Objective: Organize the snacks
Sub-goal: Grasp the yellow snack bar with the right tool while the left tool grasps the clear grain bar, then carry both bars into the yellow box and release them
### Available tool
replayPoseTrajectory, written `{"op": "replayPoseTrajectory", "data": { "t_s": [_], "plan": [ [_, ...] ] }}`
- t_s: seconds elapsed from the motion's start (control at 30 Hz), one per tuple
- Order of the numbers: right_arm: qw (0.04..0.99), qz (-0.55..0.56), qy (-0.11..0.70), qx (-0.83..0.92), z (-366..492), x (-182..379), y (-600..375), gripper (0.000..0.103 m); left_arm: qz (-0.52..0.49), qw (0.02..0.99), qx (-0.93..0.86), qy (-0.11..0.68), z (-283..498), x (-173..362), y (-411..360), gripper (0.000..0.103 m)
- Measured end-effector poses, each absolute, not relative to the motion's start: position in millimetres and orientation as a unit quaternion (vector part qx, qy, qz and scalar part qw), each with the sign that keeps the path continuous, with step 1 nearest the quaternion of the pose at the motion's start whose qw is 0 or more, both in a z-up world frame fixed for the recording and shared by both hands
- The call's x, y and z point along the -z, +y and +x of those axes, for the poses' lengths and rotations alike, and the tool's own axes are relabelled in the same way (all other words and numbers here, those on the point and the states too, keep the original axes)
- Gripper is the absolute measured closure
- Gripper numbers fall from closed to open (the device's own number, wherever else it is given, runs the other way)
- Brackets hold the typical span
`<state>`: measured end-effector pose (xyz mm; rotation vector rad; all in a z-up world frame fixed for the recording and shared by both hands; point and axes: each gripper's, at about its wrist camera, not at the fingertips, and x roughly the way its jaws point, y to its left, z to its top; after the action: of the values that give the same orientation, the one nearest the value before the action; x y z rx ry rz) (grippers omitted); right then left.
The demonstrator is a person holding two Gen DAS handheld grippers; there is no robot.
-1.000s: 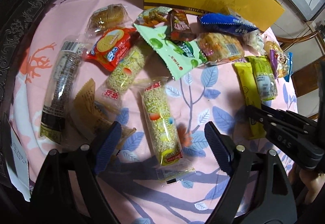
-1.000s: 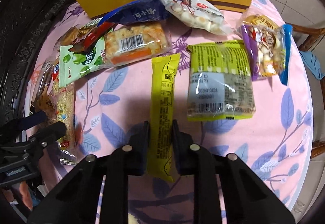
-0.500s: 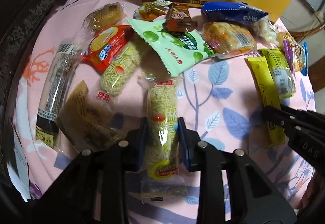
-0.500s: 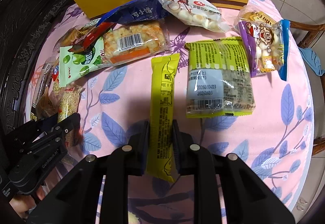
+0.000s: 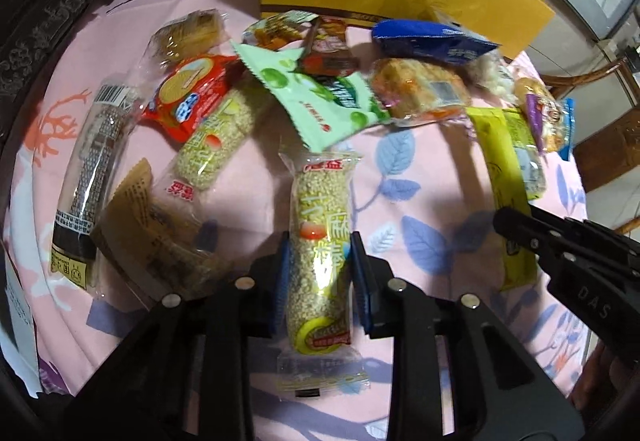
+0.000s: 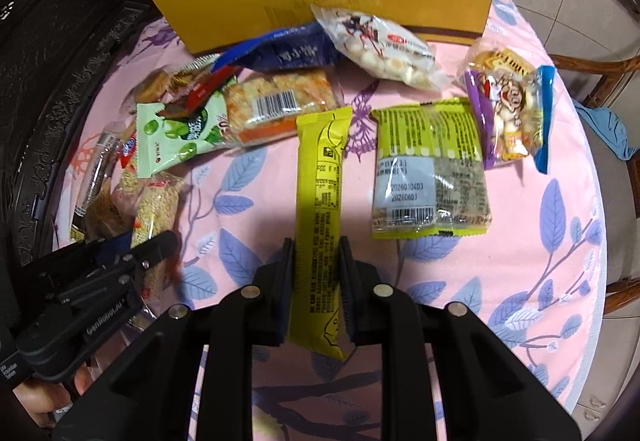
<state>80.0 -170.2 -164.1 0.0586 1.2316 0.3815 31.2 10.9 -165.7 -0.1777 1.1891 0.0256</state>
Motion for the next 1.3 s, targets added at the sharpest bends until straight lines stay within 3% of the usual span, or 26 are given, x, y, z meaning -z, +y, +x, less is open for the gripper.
{"op": "replayPoseTrajectory", "data": {
  "t_s": [0.8, 1.3],
  "plan": [
    [0.819, 0.05, 0.54, -0.187, 88.4, 117.5, -184.3, 0.082, -0.116, 0.846, 0.033, 0.52, 44.8, 97.8, 0.7, 0.075],
    [0.863, 0.067, 0.469, -0.178, 247.5, 30.3, -159.8, 0.082, -0.108, 0.88, -0.008, 0.463, 243.1, 18.1, 13.1, 0.075]
  ]
}}
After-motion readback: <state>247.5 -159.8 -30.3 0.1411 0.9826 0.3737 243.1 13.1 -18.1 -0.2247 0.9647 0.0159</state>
